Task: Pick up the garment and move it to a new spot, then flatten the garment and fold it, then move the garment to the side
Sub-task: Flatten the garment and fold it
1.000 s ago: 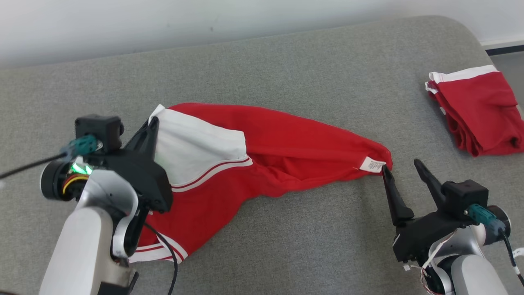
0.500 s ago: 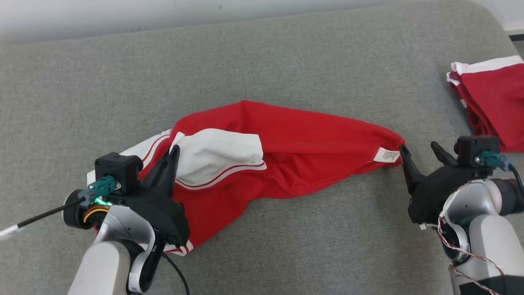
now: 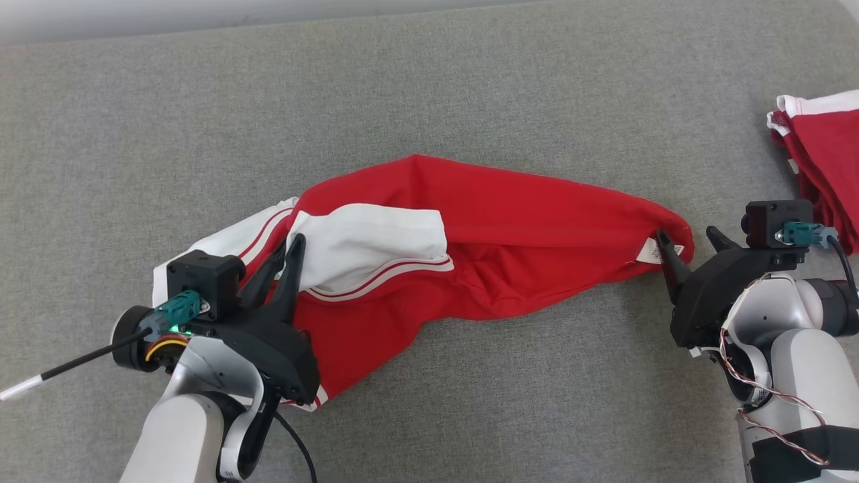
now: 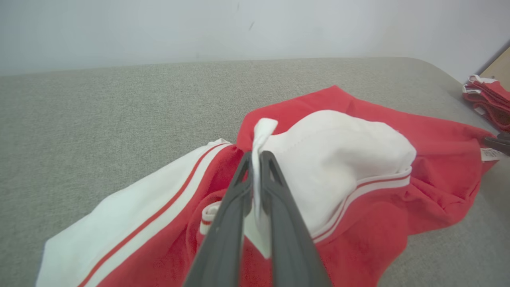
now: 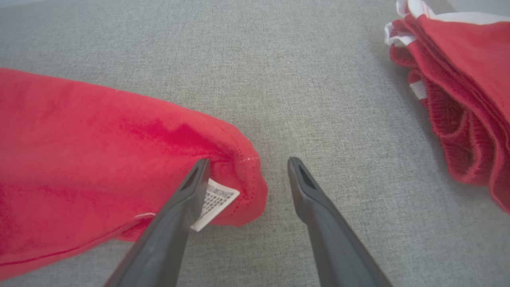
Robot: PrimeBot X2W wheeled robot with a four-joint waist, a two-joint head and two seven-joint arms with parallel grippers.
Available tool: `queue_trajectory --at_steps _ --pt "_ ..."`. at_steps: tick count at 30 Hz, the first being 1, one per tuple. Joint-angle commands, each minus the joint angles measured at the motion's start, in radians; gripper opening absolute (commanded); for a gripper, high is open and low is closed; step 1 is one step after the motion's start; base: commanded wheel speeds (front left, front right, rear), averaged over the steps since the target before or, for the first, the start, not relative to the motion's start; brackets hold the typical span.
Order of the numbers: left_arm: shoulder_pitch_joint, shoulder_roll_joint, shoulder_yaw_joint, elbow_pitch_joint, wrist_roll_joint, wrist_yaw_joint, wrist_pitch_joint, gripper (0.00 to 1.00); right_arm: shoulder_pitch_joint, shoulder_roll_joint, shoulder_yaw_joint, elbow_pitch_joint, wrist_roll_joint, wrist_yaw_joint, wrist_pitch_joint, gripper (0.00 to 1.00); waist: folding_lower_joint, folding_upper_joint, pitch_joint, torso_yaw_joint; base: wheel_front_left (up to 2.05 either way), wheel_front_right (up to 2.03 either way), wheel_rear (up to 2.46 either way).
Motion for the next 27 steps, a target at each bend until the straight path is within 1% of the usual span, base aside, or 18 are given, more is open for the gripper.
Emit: queue_trajectory --at_steps 1,6,12,17,21,22,24,25,26,27 --pt "-0.002 0.005 0.000 -0.003 0.003 -0.001 -0.008 1.00 -0.002 0.010 -0.003 -0.010 -0.009 -0.002 -0.003 1.00 0.0000 -0.0001 -0.002 -0.001 0.00 0.00 0.00" --pt "0.023 0.014 -0.007 -0.028 0.026 0.016 -0.024 1.00 0.014 0.020 -0.010 -0.026 -0.017 -0.002 -0.008 1.00 0.0000 -0.0001 -0.015 -0.004 0.00 0.00 0.00" --pt "0.056 0.024 -0.020 -0.074 0.018 0.015 0.008 1.00 0.046 0.018 -0.023 -0.051 -0.016 -0.002 -0.004 1.00 0.0000 -0.0001 -0.032 0.001 0.00 0.00 0.00" --pt "0.052 0.033 -0.020 -0.054 -0.002 0.010 0.039 1.00 0.065 0.030 -0.021 -0.075 -0.012 -0.002 -0.003 1.00 0.0000 -0.0001 -0.045 -0.010 0.00 0.00 0.00" --pt "0.034 0.030 -0.016 -0.035 -0.026 0.016 0.069 1.00 0.073 0.028 -0.011 -0.080 -0.003 -0.002 -0.003 1.00 0.0000 -0.0001 -0.051 -0.024 0.00 0.00 0.00" --pt "0.028 0.030 -0.013 -0.032 -0.024 0.017 0.074 0.95 0.075 0.027 -0.008 -0.079 -0.001 -0.002 -0.005 1.00 0.0000 -0.0001 -0.052 -0.027 0.00 0.00 0.00" --pt "0.020 0.034 -0.009 -0.030 -0.027 0.024 0.085 0.48 0.078 0.026 -0.006 -0.080 0.001 -0.002 -0.007 1.00 0.0000 -0.0001 -0.054 -0.033 0.00 0.00 0.00" --pt "0.018 0.034 -0.007 -0.032 -0.028 0.026 0.089 0.40 0.079 0.026 -0.006 -0.081 0.002 -0.002 -0.008 1.00 0.0000 -0.0001 -0.055 -0.035 0.00 0.00 0.00" --pt "0.018 0.034 -0.007 -0.032 -0.028 0.026 0.089 0.40 0.079 0.026 -0.006 -0.081 0.002 -0.002 -0.008 1.00 0.0000 -0.0001 -0.055 -0.035 0.00 0.00 0.00" --pt "0.018 0.035 -0.006 -0.036 -0.031 0.028 0.093 0.14 0.080 0.026 -0.006 -0.083 0.002 -0.002 -0.008 1.00 0.0000 -0.0001 -0.056 -0.036 0.00 0.00 0.00"
